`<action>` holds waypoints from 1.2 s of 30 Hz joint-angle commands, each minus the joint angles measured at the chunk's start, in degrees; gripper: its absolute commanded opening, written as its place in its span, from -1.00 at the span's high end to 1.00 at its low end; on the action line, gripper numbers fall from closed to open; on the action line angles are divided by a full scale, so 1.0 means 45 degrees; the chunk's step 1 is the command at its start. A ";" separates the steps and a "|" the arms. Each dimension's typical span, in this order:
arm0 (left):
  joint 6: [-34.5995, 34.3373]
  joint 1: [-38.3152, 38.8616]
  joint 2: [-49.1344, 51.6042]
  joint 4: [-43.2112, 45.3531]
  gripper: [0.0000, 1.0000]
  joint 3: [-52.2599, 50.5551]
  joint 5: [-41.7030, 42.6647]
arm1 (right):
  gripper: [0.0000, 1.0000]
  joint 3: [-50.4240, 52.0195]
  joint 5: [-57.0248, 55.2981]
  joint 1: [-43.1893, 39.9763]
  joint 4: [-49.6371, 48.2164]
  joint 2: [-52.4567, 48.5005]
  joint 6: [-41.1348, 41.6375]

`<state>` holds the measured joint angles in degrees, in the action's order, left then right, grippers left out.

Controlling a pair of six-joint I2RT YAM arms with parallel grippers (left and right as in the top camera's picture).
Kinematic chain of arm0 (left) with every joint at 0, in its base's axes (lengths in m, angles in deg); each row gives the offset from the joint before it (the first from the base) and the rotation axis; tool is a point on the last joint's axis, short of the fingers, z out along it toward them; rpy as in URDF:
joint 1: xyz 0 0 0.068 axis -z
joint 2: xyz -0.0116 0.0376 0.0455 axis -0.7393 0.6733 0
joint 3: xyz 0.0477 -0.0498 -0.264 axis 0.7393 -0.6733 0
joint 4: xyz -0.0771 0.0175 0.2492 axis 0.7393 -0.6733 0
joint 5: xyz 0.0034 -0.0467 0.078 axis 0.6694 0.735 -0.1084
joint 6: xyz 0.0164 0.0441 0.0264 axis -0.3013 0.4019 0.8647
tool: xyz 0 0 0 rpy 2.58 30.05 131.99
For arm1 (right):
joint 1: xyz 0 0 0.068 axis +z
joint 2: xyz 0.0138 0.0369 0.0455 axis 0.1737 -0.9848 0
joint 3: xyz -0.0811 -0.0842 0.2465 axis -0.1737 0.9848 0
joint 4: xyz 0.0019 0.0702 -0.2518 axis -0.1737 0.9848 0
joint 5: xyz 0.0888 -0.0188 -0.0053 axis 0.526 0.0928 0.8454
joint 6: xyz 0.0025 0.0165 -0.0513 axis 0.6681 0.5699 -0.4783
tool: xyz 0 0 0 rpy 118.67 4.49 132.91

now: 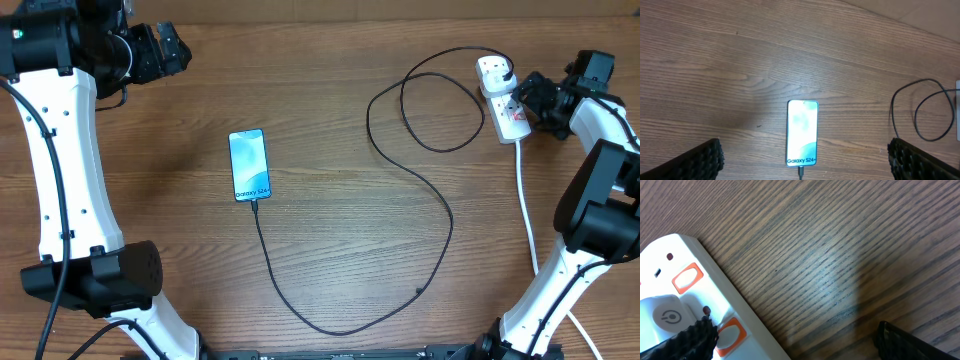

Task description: Plug charger to phone and switch on socket

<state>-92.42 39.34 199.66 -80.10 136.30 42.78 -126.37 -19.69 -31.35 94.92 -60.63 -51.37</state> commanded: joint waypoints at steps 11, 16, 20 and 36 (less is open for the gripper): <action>0.0024 0.0024 0.0121 0.0005 -0.99 0.0015 -0.0024 | -1.00 0.0180 0.0423 0.0253 0.0325 -0.0578 -0.0024; 0.0024 0.0024 0.0121 0.0005 -0.99 0.0015 -0.0024 | -1.00 0.0180 0.0423 0.0253 0.0481 -0.0578 -0.0029; 0.0024 0.0024 0.0121 0.0005 -0.99 0.0015 -0.0024 | -1.00 0.0228 0.0423 0.0257 0.0529 -0.0578 -0.0058; 0.0024 0.0024 0.0121 0.0005 -0.99 0.0015 -0.0024 | -1.00 0.0253 0.0767 0.0272 0.0549 -0.0918 -0.0058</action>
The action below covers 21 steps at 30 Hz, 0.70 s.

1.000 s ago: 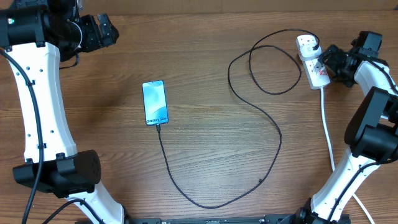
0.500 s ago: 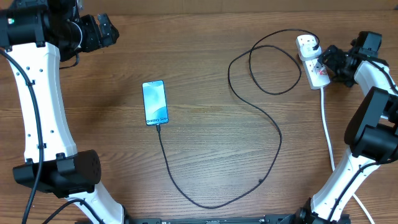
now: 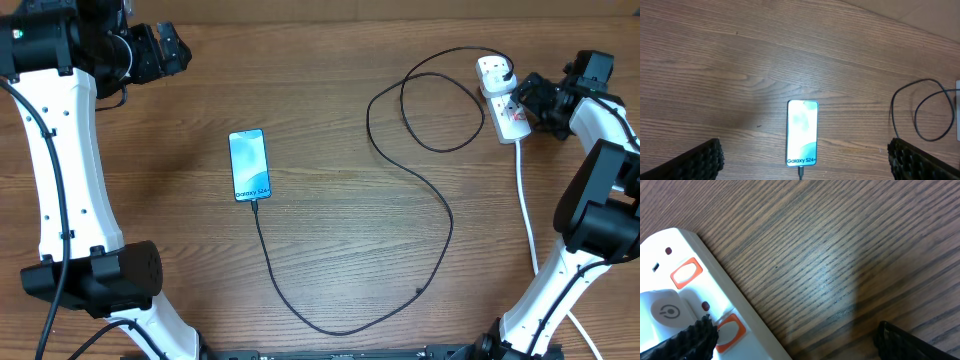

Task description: Plug charger to phone and switch on socket

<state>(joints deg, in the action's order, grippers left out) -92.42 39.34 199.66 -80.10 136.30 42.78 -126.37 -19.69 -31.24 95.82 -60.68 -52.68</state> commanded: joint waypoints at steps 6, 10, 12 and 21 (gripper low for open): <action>0.0024 0.0024 0.0121 0.0005 -0.99 0.0015 -0.0024 | -1.00 0.0253 0.0763 0.0364 0.0529 -0.0923 0.0228; 0.0024 0.0024 0.0121 0.0005 -0.99 0.0015 -0.0024 | -1.00 0.0301 0.0758 0.0476 0.0534 -0.0923 0.0228; 0.0024 0.0024 0.0121 0.0005 -0.99 0.0015 -0.0024 | -1.00 0.0350 0.0758 0.0534 0.0534 -0.0928 0.0228; 0.0024 0.0024 0.0121 0.0000 -0.99 0.0015 -0.0024 | -1.00 0.0408 0.0860 0.0724 0.0651 -0.1399 0.0233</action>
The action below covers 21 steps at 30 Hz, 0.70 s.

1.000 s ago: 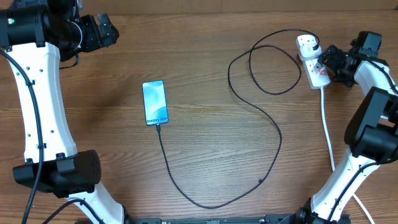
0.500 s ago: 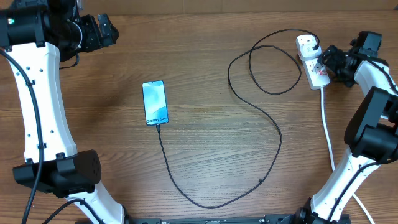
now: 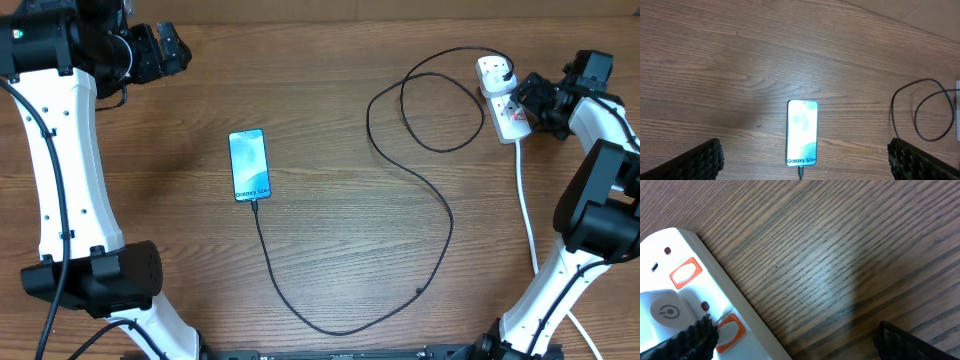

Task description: Plug charger to phone and switch on socket

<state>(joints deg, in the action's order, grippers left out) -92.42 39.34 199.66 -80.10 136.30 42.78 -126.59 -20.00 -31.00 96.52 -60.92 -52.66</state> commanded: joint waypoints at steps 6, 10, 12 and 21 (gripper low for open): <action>0.0024 0.0024 0.0121 0.0005 -0.99 0.0015 -0.0024 | -0.95 0.0457 0.1462 0.0675 0.0568 -0.1370 0.0228; 0.0024 0.0024 0.0121 0.0005 -0.99 0.0015 -0.0024 | -0.89 0.0457 0.1501 0.0675 0.0748 -0.1370 0.0223; 0.0024 0.0024 0.0121 0.0000 -0.99 0.0015 -0.0024 | -0.86 0.0457 0.1515 0.0680 0.0806 -0.1370 0.0223; 0.0024 0.0024 0.0121 0.0005 -0.99 0.0015 -0.0024 | -0.81 0.0457 0.2064 0.0680 0.1054 -0.1370 0.0219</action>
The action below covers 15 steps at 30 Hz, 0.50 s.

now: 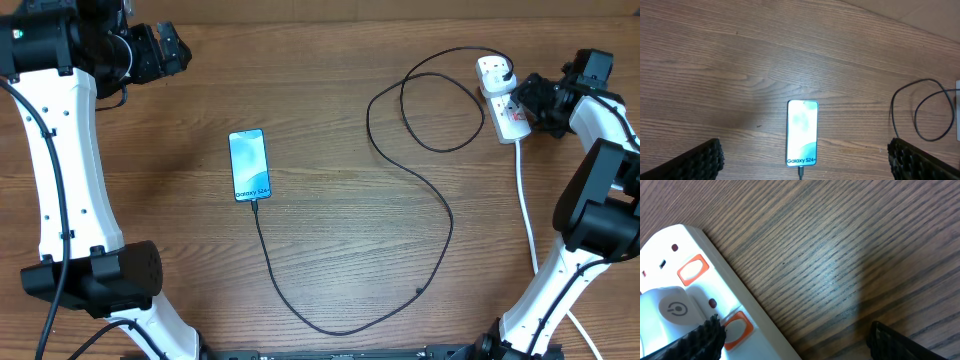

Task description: Plug charger to phone and switch on socket

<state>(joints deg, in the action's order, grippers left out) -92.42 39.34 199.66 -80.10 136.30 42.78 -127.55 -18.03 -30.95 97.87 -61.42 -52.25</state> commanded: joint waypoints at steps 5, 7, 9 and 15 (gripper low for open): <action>0.0024 0.0024 0.0121 0.0005 -0.99 0.0015 -0.0024 | -0.81 0.0670 0.1627 0.0670 0.0894 -0.1258 0.0131; 0.0024 0.0024 0.0121 0.0005 -0.99 0.0015 -0.0024 | -0.81 0.0670 0.1627 0.0670 0.0942 -0.1263 0.0131; 0.0024 0.0024 0.0121 0.0005 -0.99 0.0015 -0.0024 | -0.81 0.0670 0.1622 0.0670 0.1025 -0.1268 0.0136; 0.0024 0.0024 0.0121 0.0005 -0.99 0.0015 -0.0024 | -0.91 0.0665 0.1413 0.0665 0.0986 -0.1282 0.0136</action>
<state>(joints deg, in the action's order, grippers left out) -92.42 39.34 199.66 -80.10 136.30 42.78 -127.94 -17.75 -30.95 99.60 -61.42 -52.92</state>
